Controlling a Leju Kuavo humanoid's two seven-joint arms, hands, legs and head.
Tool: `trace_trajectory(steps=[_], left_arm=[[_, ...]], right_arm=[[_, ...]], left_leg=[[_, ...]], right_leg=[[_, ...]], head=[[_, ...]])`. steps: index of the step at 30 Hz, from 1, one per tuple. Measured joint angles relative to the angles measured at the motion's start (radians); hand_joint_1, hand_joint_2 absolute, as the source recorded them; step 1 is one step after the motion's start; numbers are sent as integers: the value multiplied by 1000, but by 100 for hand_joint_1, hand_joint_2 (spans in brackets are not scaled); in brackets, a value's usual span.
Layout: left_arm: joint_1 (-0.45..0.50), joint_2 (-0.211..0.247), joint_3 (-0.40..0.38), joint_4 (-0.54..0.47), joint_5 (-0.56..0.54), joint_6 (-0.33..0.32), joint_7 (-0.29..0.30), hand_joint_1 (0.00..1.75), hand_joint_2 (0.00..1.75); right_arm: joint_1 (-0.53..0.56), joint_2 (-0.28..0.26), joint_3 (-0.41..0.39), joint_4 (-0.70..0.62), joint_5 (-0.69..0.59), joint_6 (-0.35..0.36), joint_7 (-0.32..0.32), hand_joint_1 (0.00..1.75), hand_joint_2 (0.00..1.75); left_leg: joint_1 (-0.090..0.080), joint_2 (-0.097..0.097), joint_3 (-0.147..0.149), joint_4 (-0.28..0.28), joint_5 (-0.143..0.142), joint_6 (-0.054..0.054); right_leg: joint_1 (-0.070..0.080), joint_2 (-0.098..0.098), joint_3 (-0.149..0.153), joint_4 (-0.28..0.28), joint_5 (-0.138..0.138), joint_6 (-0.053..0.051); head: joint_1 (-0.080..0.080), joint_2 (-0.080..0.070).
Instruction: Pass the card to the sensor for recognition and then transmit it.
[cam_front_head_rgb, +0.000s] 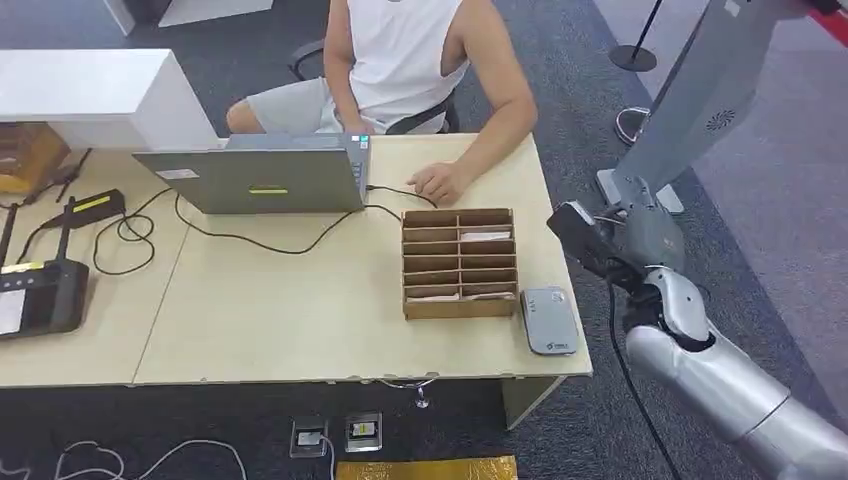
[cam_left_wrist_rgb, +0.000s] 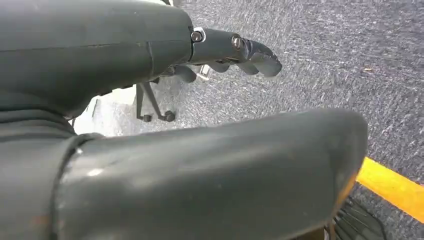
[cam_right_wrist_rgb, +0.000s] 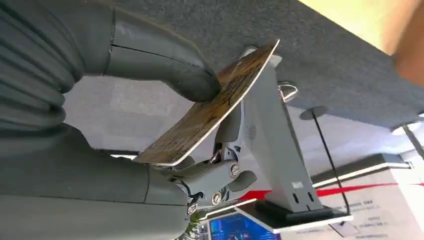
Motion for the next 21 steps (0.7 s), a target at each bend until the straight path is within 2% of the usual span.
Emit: trace_trajectory(steps=[7,21], left_arm=[[0,-5,2,0,0,0,-15,0,0],[-1,-8,2,0,0,-2,-21,0,0]], right_arm=[[41,-3,-2,-12,-30,102,-37,175,175],[133,11,23,2,-70,120,-63,175,175]], left_leg=[[0,0,0,0,0,0],[0,0,0,0,0,0]], right_leg=[[0,0,0,0,0,0],[0,0,0,0,0,0]], head=[[0,0],[0,0]])
